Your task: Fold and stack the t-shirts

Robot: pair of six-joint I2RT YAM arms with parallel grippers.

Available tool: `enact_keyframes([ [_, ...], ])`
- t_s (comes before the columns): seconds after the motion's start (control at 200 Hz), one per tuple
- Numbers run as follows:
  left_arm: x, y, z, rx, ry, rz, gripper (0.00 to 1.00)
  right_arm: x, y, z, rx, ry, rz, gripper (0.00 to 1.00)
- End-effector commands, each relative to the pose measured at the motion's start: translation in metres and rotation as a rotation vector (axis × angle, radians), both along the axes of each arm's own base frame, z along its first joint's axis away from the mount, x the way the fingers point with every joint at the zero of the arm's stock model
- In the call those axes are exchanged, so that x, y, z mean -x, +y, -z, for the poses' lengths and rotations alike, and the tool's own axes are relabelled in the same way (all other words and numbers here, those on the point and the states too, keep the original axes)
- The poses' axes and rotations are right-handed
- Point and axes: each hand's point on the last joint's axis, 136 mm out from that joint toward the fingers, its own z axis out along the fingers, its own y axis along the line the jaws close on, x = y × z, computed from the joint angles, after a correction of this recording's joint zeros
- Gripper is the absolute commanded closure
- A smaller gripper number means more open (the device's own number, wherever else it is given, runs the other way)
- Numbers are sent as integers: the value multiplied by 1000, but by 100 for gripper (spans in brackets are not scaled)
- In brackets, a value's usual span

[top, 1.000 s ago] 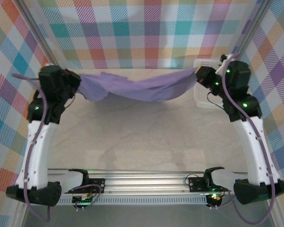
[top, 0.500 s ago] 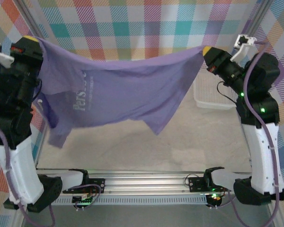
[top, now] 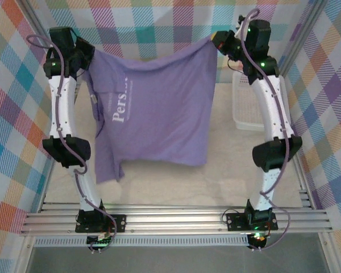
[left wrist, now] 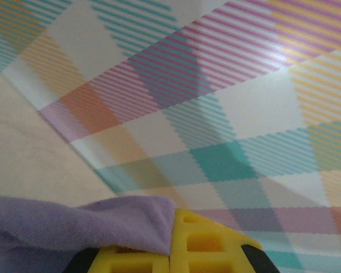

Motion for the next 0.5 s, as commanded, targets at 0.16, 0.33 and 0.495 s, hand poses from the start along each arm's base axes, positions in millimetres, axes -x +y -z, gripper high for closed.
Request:
enact_keyframes([
  [0.16,168,1,-268,42,-716,21,100,87,-70,-166,-87,-385,151,100],
  [0.33,194,-8,-223,72,-522,41,100,117,-85,-157,-49,-359,185,100],
  [0.495,197,-19,-57,158,-186,39,86,121,-87,-45,5,-99,199,100],
])
